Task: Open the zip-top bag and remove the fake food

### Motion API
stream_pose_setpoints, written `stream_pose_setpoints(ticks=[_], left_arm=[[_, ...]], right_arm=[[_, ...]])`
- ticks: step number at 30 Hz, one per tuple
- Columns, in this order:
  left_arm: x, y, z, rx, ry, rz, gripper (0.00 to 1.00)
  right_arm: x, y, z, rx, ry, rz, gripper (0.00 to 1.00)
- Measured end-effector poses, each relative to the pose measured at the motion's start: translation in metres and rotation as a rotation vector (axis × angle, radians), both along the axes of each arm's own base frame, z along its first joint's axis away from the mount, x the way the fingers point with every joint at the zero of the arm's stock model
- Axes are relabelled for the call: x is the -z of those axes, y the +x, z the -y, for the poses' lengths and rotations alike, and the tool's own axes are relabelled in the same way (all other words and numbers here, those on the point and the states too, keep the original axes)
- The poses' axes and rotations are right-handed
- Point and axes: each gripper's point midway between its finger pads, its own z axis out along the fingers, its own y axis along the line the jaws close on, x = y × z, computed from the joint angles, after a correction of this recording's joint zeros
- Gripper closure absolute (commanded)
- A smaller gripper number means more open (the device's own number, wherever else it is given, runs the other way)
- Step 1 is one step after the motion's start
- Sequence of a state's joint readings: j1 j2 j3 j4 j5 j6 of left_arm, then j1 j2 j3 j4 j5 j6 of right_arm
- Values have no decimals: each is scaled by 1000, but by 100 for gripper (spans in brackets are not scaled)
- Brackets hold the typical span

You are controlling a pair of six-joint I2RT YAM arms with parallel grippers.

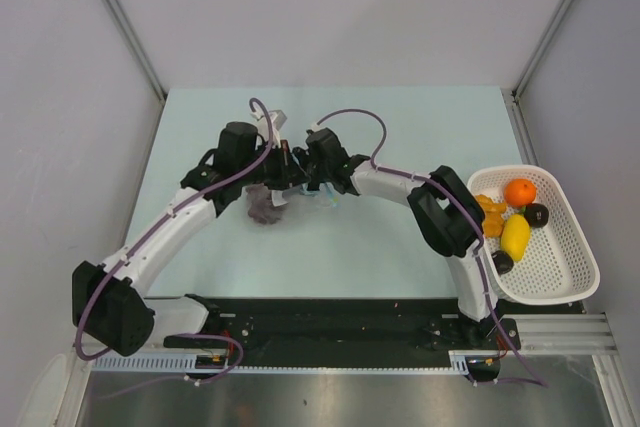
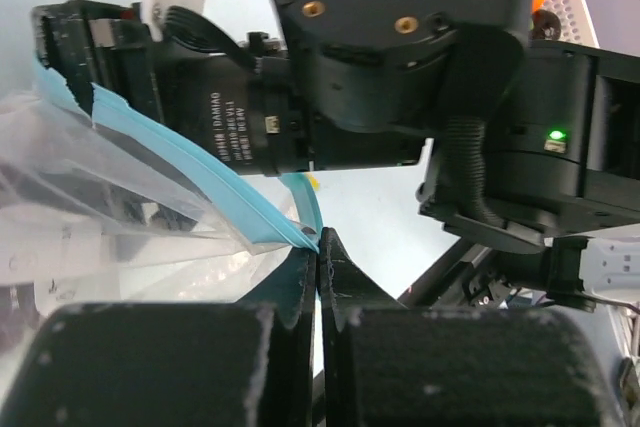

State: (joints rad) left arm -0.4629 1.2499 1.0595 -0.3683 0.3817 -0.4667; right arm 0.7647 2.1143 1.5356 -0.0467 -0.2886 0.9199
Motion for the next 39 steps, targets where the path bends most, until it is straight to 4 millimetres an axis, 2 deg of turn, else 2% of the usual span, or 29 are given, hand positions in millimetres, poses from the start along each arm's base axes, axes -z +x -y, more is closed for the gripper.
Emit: stream_pose_setpoints(ticks=[4,9,15,18,19,22,24,25,28,31,39], left_arm=[[3,-2,4,19,-6,-17,100],[6,-1,8,31,-11,-19,100],[16,-2,7,30,1,-31,100],[23,-2,5,25,15,-41,100],[24,-2,5,24,17,-43,100],[35,-6,3,24,27,-64,100],[40,-8,2,25,32,-75,100],[43,-9,2,25,34,-81,100],[48,-12,0,24,34,-88,100],[50,-15,-5,10,30,-91,100],[37,-6,-24,-62,10,-52,100]], right_arm=[[7,2,-2,9,-1,-4,37],[10,4,-4,14,12,-12,30],[25,-5,-12,-8,5,-35,27],[34,-11,-21,-19,11,-42,29],[38,-12,-23,-19,13,-50,30],[48,-13,-29,-12,27,-61,48],[52,-12,-31,-7,38,-71,56],[52,-11,-32,-5,47,-76,63],[49,-9,-32,-12,62,-73,78],[47,-6,-30,-17,64,-58,86],[29,-14,-8,-44,-41,-17,94]])
